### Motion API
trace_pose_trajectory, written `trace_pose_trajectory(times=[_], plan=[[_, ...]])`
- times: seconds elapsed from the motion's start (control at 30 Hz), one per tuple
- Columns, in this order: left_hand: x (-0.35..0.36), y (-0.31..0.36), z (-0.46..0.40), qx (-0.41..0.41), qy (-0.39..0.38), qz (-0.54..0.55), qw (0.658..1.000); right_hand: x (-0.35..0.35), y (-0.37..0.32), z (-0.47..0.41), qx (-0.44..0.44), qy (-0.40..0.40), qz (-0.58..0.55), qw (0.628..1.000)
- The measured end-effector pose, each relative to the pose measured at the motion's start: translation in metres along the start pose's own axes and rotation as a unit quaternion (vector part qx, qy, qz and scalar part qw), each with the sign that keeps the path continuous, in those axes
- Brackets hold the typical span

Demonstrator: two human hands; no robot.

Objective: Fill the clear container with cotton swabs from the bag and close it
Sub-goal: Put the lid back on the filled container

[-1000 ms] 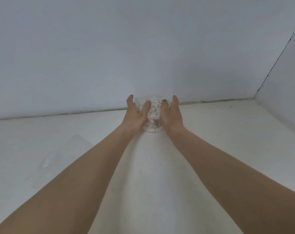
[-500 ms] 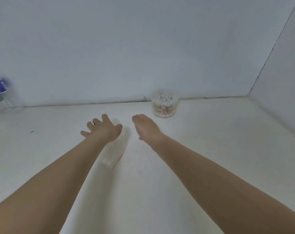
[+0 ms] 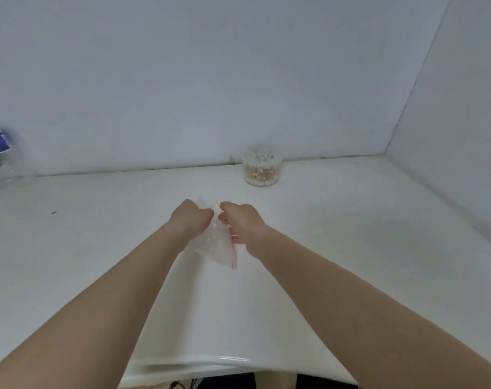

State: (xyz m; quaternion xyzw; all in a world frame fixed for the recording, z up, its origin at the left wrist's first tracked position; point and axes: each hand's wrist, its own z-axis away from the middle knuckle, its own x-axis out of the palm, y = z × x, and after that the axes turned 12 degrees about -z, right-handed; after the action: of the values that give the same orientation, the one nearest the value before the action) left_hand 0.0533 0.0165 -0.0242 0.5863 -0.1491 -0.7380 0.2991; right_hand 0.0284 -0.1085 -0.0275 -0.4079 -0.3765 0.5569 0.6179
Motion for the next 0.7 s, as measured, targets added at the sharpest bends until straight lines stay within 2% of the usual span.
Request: trace_pose_trajectory(times=[0.13, 0.3, 0.37, 0.5, 0.7], plan=[[0.021, 0.05, 0.038, 0.061, -0.026, 0.06, 0.996, -0.053, -0.008, 0.028, -0.062, 0.102, 0.009, 0.993], [0.069, 0.123, 0.108, 0.134, -0.142, 0.097, 0.976, -0.15, -0.005, 0.075, -0.109, 0.255, 0.033, 0.96], [0.099, 0.153, 0.15, 0.177, -0.193, 0.088, 0.961, -0.2, 0.007, 0.115, -0.124, 0.327, 0.034, 0.936], [0.158, 0.192, 0.227, 0.241, -0.266, 0.069, 0.931, -0.279, 0.039, 0.193, -0.119, 0.434, 0.06, 0.891], [0.27, 0.201, 0.327, 0.274, -0.392, -0.001, 0.878, -0.365, 0.133, 0.287, -0.051, 0.522, -0.039, 0.85]])
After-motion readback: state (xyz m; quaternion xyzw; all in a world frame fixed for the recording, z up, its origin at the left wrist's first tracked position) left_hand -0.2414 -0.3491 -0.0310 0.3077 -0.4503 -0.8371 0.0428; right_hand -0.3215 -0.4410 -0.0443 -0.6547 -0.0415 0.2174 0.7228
